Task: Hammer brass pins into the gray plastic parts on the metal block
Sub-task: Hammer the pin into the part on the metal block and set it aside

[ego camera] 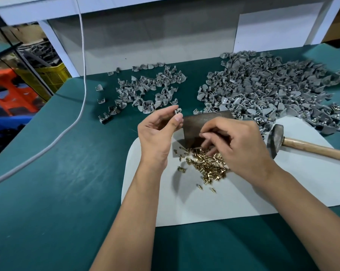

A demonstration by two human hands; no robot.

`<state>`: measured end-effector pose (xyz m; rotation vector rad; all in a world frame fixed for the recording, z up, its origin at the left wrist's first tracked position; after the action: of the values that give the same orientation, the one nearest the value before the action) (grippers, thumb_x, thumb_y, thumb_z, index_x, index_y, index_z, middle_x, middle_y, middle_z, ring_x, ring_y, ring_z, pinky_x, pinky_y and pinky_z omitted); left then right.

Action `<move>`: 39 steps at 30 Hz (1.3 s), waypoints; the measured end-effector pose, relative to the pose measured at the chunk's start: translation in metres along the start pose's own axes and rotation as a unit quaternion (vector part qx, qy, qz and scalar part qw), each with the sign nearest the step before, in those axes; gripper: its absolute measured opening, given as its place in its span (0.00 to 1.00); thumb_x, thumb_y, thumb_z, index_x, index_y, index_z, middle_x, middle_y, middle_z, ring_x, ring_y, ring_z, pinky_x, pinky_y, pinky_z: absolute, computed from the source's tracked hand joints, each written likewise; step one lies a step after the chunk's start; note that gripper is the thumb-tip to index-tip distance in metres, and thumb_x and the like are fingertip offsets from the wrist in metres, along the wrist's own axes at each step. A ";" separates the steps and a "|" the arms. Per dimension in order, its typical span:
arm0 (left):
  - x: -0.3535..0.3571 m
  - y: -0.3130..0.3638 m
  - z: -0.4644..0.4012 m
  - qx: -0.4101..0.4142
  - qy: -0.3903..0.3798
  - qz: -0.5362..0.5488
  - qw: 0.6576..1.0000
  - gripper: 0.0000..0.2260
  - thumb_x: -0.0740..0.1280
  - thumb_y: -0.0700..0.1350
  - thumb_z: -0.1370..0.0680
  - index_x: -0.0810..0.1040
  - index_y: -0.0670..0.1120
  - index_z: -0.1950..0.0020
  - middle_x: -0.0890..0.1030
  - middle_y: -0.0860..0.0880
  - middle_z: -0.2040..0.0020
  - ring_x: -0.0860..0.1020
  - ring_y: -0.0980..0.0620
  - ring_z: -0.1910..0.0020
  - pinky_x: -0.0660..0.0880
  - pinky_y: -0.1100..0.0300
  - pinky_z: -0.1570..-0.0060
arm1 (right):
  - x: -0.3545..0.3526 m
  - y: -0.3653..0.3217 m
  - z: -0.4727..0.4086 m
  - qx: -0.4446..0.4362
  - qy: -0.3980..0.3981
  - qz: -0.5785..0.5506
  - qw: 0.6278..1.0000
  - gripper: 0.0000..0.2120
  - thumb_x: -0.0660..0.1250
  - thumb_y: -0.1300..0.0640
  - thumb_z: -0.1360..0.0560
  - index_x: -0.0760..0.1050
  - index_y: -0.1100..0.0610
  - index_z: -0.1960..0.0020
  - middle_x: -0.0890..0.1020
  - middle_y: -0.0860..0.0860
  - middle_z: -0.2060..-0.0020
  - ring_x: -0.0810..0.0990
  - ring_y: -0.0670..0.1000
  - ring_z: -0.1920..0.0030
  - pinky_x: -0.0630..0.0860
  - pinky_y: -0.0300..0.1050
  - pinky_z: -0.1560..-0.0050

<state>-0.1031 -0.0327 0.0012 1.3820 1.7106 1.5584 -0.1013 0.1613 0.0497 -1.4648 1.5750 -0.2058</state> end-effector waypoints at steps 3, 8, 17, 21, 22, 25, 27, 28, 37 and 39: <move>0.018 0.005 0.004 -0.032 -0.058 0.068 0.995 0.11 0.76 0.34 0.28 0.86 0.42 0.47 0.86 0.42 0.55 0.85 0.48 0.57 0.82 0.57 0.51 | -0.020 0.003 -0.003 0.006 0.064 0.010 0.998 0.03 0.74 0.63 0.24 0.85 0.58 0.50 0.82 0.48 0.54 0.83 0.45 0.62 0.81 0.39 0.63; 0.045 0.013 0.012 -0.040 -0.159 0.066 0.984 0.15 0.79 0.38 0.33 0.86 0.40 0.46 0.87 0.40 0.50 0.85 0.46 0.54 0.82 0.57 0.51 | -0.025 0.026 -0.001 0.096 0.113 -0.163 0.975 0.08 0.71 0.68 0.23 0.85 0.56 0.50 0.86 0.50 0.62 0.86 0.54 0.62 0.84 0.48 0.63; 0.058 0.004 0.018 -0.069 -0.190 0.059 0.978 0.15 0.77 0.35 0.32 0.86 0.39 0.46 0.87 0.39 0.53 0.85 0.46 0.56 0.83 0.58 0.52 | -0.029 0.022 -0.005 0.084 0.131 -0.102 0.982 0.06 0.73 0.62 0.23 0.86 0.54 0.49 0.86 0.45 0.55 0.84 0.49 0.52 0.79 0.40 0.54; 0.061 -0.002 0.020 -0.079 -0.186 0.051 0.978 0.16 0.77 0.35 0.33 0.85 0.37 0.45 0.85 0.36 0.52 0.84 0.43 0.54 0.83 0.57 0.52 | -0.030 0.021 -0.004 0.081 0.143 -0.075 0.983 0.06 0.73 0.64 0.23 0.86 0.56 0.49 0.85 0.45 0.55 0.84 0.46 0.52 0.79 0.38 0.50; 0.061 -0.002 0.020 -0.079 -0.184 0.049 0.979 0.17 0.78 0.36 0.33 0.85 0.38 0.45 0.85 0.35 0.52 0.84 0.42 0.53 0.83 0.57 0.52 | -0.030 0.021 -0.004 0.084 0.145 -0.071 0.983 0.06 0.73 0.64 0.23 0.86 0.55 0.49 0.85 0.45 0.55 0.84 0.45 0.52 0.78 0.37 0.49; 0.063 -0.002 0.021 -0.080 -0.181 0.055 0.979 0.15 0.78 0.36 0.33 0.86 0.40 0.46 0.86 0.38 0.53 0.85 0.45 0.54 0.83 0.58 0.53 | -0.030 0.024 -0.004 0.094 0.136 -0.072 0.984 0.07 0.73 0.64 0.23 0.85 0.54 0.49 0.85 0.44 0.55 0.84 0.43 0.52 0.77 0.33 0.49; 0.063 -0.002 0.021 -0.084 -0.176 0.067 0.979 0.14 0.78 0.36 0.33 0.87 0.42 0.48 0.87 0.40 0.53 0.86 0.47 0.55 0.83 0.60 0.53 | -0.030 0.025 -0.004 0.098 0.129 -0.084 0.983 0.07 0.73 0.64 0.23 0.85 0.54 0.49 0.86 0.43 0.55 0.84 0.43 0.51 0.76 0.33 0.49; 0.064 -0.002 0.020 -0.085 -0.176 0.070 0.978 0.14 0.78 0.36 0.33 0.87 0.43 0.48 0.87 0.40 0.53 0.86 0.47 0.55 0.83 0.60 0.54 | -0.030 0.025 -0.004 0.099 0.129 -0.088 0.983 0.07 0.73 0.64 0.23 0.85 0.54 0.49 0.86 0.43 0.55 0.84 0.43 0.51 0.76 0.33 0.49; 0.063 -0.001 0.020 -0.079 -0.172 0.039 0.981 0.16 0.78 0.35 0.34 0.86 0.38 0.47 0.87 0.38 0.53 0.85 0.45 0.55 0.83 0.58 0.53 | -0.034 0.017 -0.002 0.076 0.143 0.002 0.987 0.05 0.73 0.62 0.23 0.85 0.55 0.49 0.85 0.45 0.55 0.83 0.43 0.51 0.77 0.36 0.47; 0.062 0.000 0.019 -0.079 -0.172 0.037 0.981 0.16 0.78 0.34 0.34 0.85 0.37 0.47 0.87 0.38 0.54 0.86 0.46 0.56 0.83 0.59 0.55 | -0.035 0.012 -0.002 0.064 0.142 0.040 0.987 0.04 0.73 0.62 0.23 0.85 0.56 0.50 0.85 0.46 0.56 0.83 0.43 0.52 0.77 0.37 0.48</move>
<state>-0.1118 0.0304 0.0140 1.5420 1.3172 1.3631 -0.1163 0.1932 0.0603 -1.3116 1.8098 -0.4775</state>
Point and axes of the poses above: each hand's wrist, its own z-axis away from the middle knuckle, its own x-axis out of the palm, y = z × x, the point moved 10 cm from there along -z, towards the middle knuckle
